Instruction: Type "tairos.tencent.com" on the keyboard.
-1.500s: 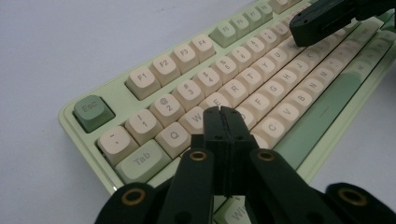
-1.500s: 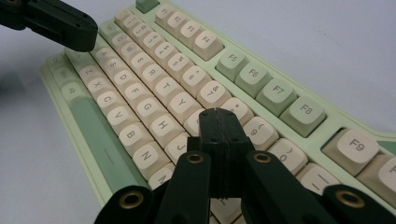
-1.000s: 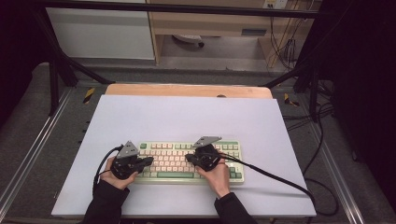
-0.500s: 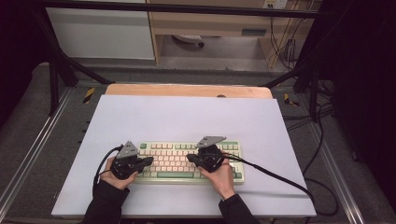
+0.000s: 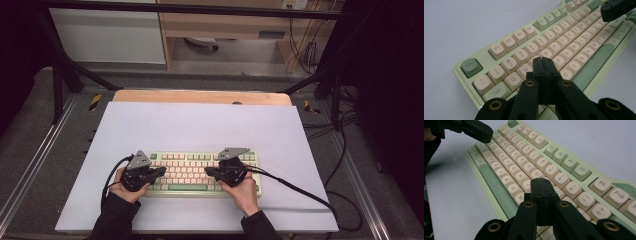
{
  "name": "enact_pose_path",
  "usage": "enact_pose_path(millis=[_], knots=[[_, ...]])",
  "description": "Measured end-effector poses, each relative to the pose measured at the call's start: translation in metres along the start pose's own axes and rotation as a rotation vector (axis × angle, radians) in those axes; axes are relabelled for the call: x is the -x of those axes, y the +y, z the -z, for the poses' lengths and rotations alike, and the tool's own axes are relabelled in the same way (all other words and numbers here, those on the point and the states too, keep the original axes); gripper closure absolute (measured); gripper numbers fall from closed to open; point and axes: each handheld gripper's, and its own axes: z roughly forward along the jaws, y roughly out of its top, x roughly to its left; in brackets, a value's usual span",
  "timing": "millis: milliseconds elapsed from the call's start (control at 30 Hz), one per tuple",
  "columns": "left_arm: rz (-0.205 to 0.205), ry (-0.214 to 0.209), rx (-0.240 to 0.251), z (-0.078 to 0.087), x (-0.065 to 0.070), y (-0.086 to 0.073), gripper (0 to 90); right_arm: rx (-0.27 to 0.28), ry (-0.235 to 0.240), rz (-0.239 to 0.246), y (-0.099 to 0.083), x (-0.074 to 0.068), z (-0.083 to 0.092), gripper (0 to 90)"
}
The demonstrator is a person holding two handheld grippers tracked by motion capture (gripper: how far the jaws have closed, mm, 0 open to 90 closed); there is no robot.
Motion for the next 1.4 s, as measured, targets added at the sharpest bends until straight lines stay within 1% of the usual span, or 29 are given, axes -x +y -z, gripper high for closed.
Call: enact_pose_path(millis=[200,400,467,633,733,900,1233,1400], knots=[[-0.010,0.002,-0.004,-0.006,0.003,0.005,89.9,-0.001,-0.004,0.005,-0.004,0.001,0.008,90.0],[-0.011,0.009,-0.009,-0.013,0.005,0.011,89.9,-0.003,-0.002,0.006,-0.011,0.002,0.016,90.0],[-0.013,0.010,-0.010,-0.016,0.006,0.013,89.9,-0.001,-0.004,0.009,-0.013,0.004,0.017,90.0],[-0.017,0.011,-0.028,-0.027,0.008,0.018,89.9,-0.004,-0.007,-0.003,-0.017,0.005,0.020,90.0],[-0.013,0.011,-0.033,-0.032,0.009,0.018,89.9,-0.009,-0.005,0.003,-0.019,0.005,0.020,90.0],[-0.021,0.006,-0.042,-0.038,0.009,0.017,89.8,0.002,-0.001,0.009,-0.019,0.005,0.022,90.0],[-0.028,-0.001,-0.044,-0.043,0.011,0.016,89.9,-0.002,0.004,-0.002,-0.020,0.003,0.021,90.0],[-0.039,0.000,-0.042,-0.044,0.011,0.016,89.9,0.000,0.005,-0.002,-0.020,0.004,0.022,90.0]])
